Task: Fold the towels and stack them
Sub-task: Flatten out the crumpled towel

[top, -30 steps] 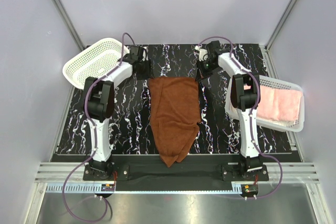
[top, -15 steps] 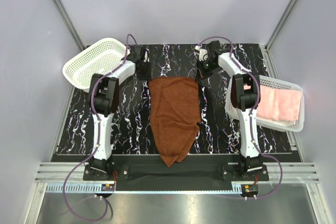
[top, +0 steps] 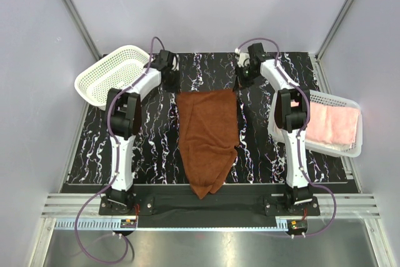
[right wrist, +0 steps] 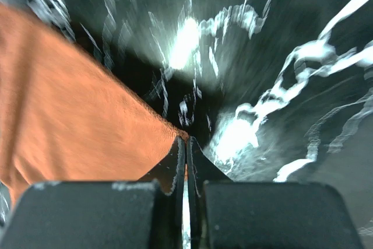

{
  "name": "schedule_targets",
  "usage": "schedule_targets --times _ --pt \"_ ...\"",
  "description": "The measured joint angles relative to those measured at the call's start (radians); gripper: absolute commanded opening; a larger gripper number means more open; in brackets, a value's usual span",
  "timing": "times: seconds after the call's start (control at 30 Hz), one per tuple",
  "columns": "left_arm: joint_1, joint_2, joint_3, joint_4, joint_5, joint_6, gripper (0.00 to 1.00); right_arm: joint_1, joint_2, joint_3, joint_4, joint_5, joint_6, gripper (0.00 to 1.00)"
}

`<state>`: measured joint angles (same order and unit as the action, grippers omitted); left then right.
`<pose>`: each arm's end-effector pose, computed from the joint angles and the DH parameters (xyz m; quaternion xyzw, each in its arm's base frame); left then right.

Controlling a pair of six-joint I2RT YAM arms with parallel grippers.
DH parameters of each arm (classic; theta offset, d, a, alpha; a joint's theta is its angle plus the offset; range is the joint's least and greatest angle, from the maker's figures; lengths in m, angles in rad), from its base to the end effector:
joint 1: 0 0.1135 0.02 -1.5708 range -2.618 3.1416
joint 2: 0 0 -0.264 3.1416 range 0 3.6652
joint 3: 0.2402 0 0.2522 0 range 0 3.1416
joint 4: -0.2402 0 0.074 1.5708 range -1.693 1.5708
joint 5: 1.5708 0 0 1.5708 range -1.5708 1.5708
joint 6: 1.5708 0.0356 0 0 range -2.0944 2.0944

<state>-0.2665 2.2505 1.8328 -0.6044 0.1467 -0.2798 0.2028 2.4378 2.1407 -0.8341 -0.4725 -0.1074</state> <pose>0.4724 -0.1344 0.1811 0.0135 0.9601 -0.1408 0.2411 0.5042 0.1202 0.1743 -0.1970 0.9296 0.2383 0.2008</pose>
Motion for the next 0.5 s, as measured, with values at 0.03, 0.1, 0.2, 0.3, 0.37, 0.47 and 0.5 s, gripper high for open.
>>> schedule_targets --times 0.03,0.1,0.2,0.3,0.37,0.47,0.5 --pt "0.0 -0.006 0.022 -0.009 -0.003 0.004 0.0 0.0 -0.003 0.035 -0.004 0.018 0.013 0.0" --pt "0.004 -0.04 0.056 -0.013 -0.006 0.014 0.0 0.0 -0.023 0.106 -0.001 0.046 0.032 0.0" --pt "0.014 -0.151 0.098 -0.016 -0.005 0.035 0.0 0.0 -0.113 0.155 0.007 0.087 0.048 0.0" --pt "0.021 -0.322 0.103 0.002 0.005 0.048 0.0 0.001 -0.274 0.158 0.026 0.117 0.06 0.0" --pt "0.023 -0.464 0.073 0.05 0.021 0.051 0.0 0.003 -0.399 0.125 0.06 0.122 0.064 0.0" --pt "0.023 -0.711 -0.032 0.121 0.067 0.058 0.0 0.021 -0.644 -0.003 0.118 0.112 0.071 0.0" --pt "0.019 -0.774 -0.065 0.137 0.083 0.062 0.0 0.032 -0.73 -0.058 0.14 0.107 0.072 0.0"
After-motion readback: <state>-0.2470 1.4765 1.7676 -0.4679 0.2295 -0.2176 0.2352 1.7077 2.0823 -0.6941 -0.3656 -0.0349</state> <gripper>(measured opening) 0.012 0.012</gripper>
